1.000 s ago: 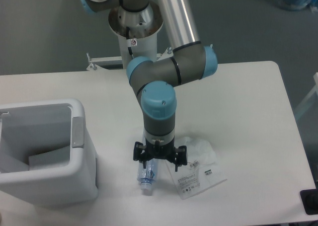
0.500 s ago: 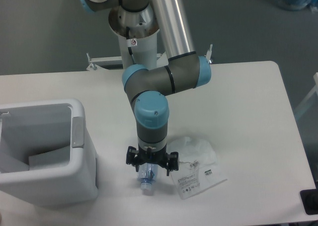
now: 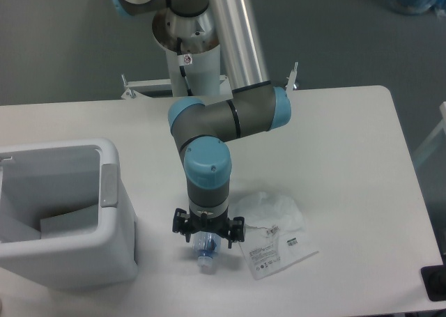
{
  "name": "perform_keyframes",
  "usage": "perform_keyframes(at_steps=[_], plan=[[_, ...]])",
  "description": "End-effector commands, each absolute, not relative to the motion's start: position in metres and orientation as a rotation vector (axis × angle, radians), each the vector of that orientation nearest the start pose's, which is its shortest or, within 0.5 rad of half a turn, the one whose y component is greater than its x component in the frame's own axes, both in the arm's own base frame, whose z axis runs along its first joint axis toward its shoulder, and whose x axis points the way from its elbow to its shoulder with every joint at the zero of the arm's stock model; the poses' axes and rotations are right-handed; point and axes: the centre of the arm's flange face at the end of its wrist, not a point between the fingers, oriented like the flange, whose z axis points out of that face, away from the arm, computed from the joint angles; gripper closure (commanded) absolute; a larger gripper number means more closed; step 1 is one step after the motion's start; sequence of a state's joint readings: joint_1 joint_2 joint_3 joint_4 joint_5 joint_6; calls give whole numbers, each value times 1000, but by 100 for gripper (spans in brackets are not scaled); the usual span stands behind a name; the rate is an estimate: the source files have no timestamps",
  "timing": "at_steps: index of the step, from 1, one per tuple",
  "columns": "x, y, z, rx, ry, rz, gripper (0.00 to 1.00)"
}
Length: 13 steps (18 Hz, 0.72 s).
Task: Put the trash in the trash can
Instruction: 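Close the gripper around the bottle's middle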
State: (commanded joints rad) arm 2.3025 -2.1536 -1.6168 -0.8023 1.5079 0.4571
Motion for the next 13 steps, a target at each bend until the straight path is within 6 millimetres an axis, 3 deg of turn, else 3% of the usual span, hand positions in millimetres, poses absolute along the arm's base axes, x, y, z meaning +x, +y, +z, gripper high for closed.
perform_keyframes(at_steps=[13], plan=[[-341,589,189,-2979,-404,29,0]])
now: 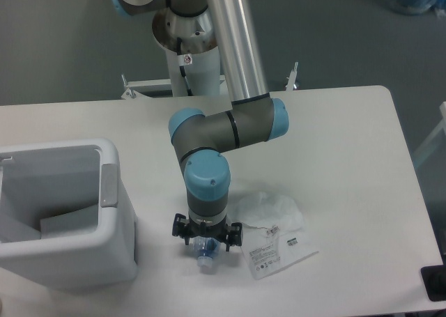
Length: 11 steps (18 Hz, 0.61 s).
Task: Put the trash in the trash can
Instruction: 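Close the gripper around the bottle's middle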
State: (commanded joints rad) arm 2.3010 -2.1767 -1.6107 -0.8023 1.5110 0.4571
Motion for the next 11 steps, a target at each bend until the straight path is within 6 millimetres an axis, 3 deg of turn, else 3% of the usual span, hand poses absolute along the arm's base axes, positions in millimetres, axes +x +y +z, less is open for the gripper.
perform_keyframes(at_steps=[3,7,11], plan=[[-341,589,188,-2982,-407,31,0],[-341,589,188,-2982,-409,33,10],[-340,592,184,-2986,-403,30,11]])
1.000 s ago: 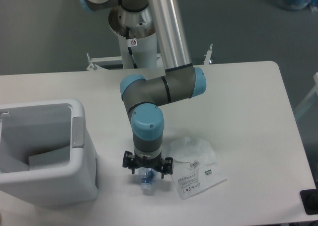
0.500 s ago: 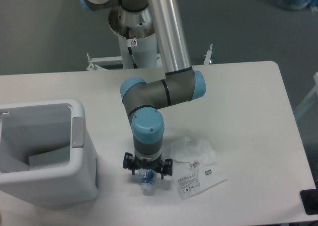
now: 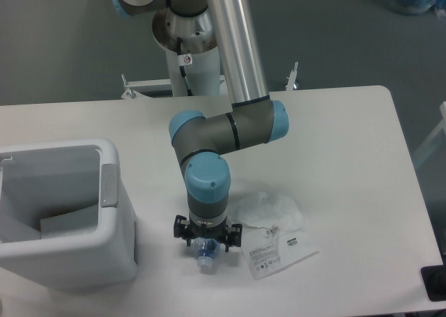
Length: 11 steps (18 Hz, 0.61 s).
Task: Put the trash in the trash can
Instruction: 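Close the gripper around the bottle's middle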
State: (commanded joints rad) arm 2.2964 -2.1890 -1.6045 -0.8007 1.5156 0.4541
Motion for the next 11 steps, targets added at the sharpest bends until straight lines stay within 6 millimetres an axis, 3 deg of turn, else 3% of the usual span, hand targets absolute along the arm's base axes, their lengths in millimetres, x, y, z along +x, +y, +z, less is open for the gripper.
perform_keyframes(at_steps=[11], plan=[[-340,594,181,-2989,-396,28,13]])
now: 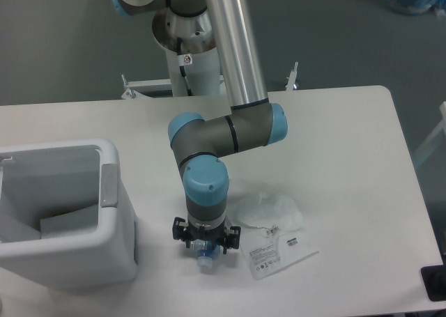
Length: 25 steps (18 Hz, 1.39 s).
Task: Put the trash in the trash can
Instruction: 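Close the gripper around the bottle's middle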
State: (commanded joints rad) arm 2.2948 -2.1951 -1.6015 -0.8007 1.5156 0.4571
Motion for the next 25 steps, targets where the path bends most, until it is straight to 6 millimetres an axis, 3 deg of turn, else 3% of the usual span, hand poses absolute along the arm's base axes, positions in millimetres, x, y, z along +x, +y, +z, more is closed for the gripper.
perform_keyframes(at_steps=[25], plan=[[-341,595,187,-2982,-383,37,29]])
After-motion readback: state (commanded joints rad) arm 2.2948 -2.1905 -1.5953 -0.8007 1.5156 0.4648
